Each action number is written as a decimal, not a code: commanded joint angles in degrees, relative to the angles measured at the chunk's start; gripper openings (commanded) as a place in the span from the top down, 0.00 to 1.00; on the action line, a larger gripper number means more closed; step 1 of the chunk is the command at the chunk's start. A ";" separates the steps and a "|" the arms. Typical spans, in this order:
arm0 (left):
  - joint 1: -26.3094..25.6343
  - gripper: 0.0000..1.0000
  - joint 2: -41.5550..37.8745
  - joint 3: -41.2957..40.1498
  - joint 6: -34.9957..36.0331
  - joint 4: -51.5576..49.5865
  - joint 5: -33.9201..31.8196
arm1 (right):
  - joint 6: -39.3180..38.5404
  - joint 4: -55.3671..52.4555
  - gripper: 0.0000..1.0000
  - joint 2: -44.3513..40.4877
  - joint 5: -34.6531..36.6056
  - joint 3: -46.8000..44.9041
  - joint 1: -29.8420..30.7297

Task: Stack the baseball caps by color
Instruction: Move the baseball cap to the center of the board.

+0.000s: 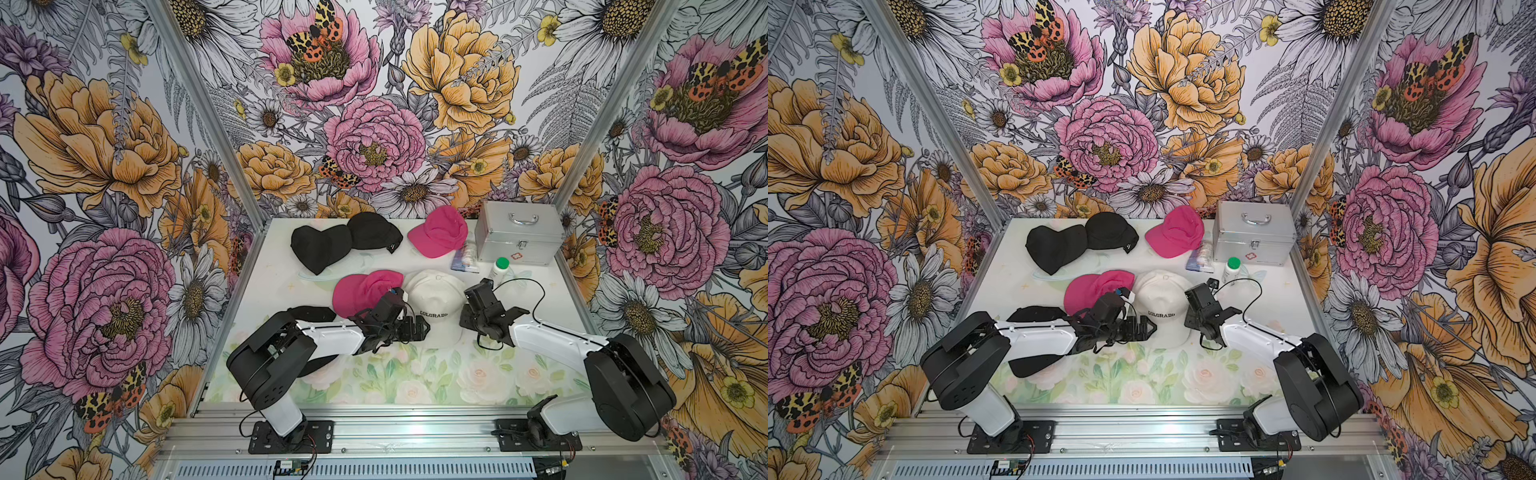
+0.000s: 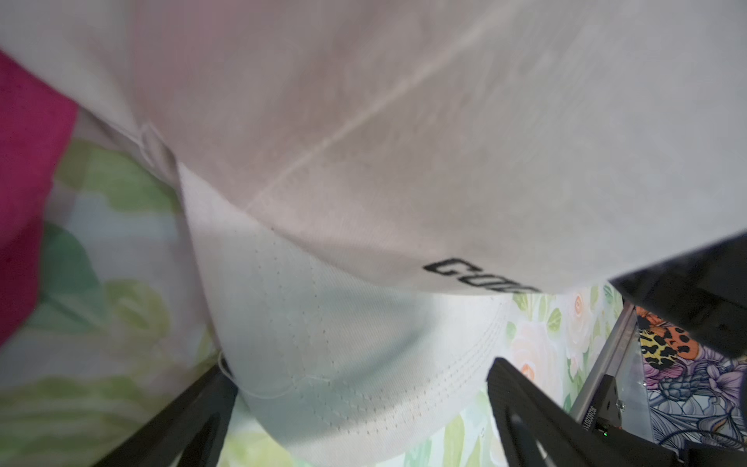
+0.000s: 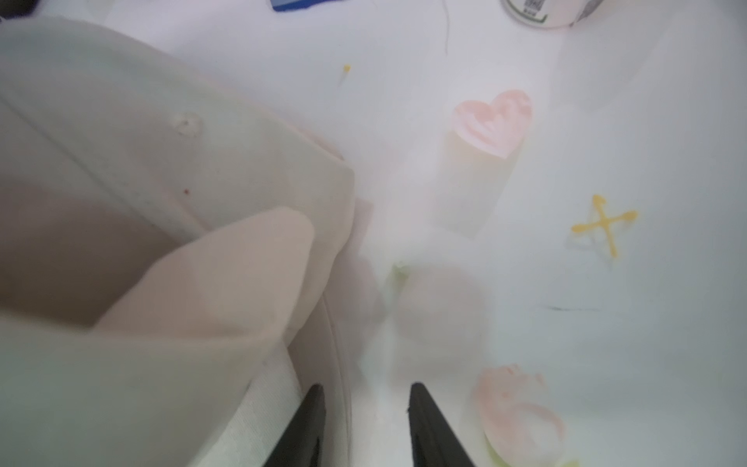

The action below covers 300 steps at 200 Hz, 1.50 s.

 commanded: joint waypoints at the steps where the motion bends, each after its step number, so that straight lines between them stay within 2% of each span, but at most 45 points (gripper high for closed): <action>1: 0.93 0.01 -1.82 1.02 1.03 0.57 -0.65 | 0.34 -2.59 0.54 -4.11 3.25 -0.11 -1.57; 31: 0.25 0.01 -2.26 2.28 0.30 0.37 1.35 | -0.03 -6.98 0.42 -12.45 7.66 0.09 -2.30; 46: -0.36 0.01 -1.55 3.02 0.17 0.15 1.77 | -1.37 -6.98 0.36 -16.81 7.13 0.23 -2.40; 70: 0.37 0.01 -1.15 3.15 -0.20 0.21 -0.25 | -5.56 -3.27 0.29 -20.32 -4.52 1.22 -2.33; 75: 0.74 0.01 -1.16 3.24 -0.02 0.21 -0.64 | -5.93 -2.11 0.24 -20.50 -7.79 1.31 -2.17; 79: 1.01 0.01 -1.20 3.21 0.13 0.14 -1.04 | -6.07 -1.27 0.13 -20.51 -10.02 1.38 -2.00; 81: 1.07 0.01 -1.22 3.23 0.26 0.13 -1.28 | -6.12 -0.92 0.04 -20.35 -10.88 1.47 -1.87; 84: 1.19 0.01 -1.29 3.29 0.32 0.13 -1.74 | -6.05 -0.45 0.01 -20.27 -11.84 1.60 -1.70; 111: 1.92 0.01 -2.12 3.23 0.82 0.26 -3.96 | -6.89 0.06 0.01 -17.68 -12.87 4.77 2.41; 138: 2.18 0.01 -3.20 1.75 0.30 2.05 -4.77 | -6.66 -0.04 0.01 -12.87 -6.49 7.52 7.48; 189: 2.70 0.01 0.35 4.93 3.78 2.51 -2.23 | -6.78 -4.77 0.01 -0.93 0.68 16.03 11.50; 222: 2.85 0.01 4.26 7.58 5.21 2.42 0.35 | -5.44 -5.51 0.01 5.35 6.98 19.80 11.43; 300: 1.10 0.01 16.74 17.56 5.39 2.29 4.24 | -7.75 -4.77 0.01 10.55 5.67 22.04 5.89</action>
